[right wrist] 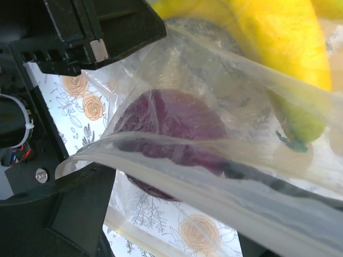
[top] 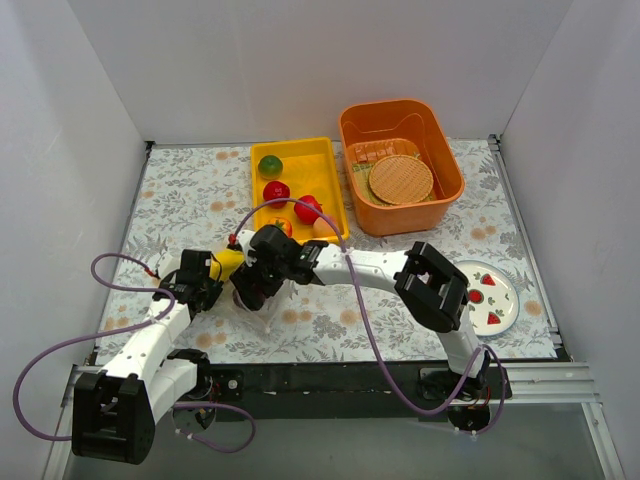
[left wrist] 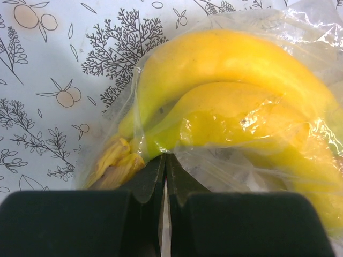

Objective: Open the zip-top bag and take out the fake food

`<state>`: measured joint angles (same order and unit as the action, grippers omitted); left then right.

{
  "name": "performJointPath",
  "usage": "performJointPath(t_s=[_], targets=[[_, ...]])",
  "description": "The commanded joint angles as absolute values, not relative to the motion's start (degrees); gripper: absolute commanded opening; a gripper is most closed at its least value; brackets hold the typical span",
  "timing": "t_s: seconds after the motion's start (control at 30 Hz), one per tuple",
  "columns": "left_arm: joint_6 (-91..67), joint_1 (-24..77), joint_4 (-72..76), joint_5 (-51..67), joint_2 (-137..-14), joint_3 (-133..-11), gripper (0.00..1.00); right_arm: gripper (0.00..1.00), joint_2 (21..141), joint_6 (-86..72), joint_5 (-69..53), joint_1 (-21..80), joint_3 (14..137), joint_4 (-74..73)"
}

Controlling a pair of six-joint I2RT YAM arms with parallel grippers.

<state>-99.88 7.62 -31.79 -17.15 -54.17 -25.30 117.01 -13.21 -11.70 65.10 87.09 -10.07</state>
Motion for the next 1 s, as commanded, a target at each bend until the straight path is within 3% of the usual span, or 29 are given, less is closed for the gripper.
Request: performJointPath(t_s=[0.0, 0.27, 0.5, 0.6, 0.73, 0.83, 0.97], targets=[[-99.4, 7.3, -31.6, -17.1, -53.8, -24.1, 0.00, 0.89, 117.7, -15.1, -9.0, 66.4, 89.1, -10.8], [-99.3, 7.2, -31.6, -16.9, -53.5, -24.0, 0.00, 0.97, 116.5, -17.8, -6.2, 67.2, 90.4, -13.2], [-99.4, 7.3, -31.1, -16.6, -53.6, -23.7, 0.00, 0.93, 118.2, -21.2, -6.2, 67.6, 92.0, -14.1], [-99.3, 7.3, -31.3, -16.8, -53.5, -23.7, 0.00, 0.82, 119.2, -22.0, -6.3, 67.5, 91.8, -14.2], [-99.3, 7.3, -31.2, -17.0, -53.3, -23.6, 0.00, 0.56, 116.8, -21.9, -5.9, 67.4, 90.5, -14.4], [-99.4, 7.3, -31.5, -17.8, -53.7, -24.0, 0.00, 0.47, 115.1, -21.0, -5.3, 67.4, 90.4, -15.9], [-99.4, 7.2, -31.9, -19.0, -54.1, -24.3, 0.00, 0.44, 112.9, -19.8, -4.6, 67.3, 90.3, -17.8]])
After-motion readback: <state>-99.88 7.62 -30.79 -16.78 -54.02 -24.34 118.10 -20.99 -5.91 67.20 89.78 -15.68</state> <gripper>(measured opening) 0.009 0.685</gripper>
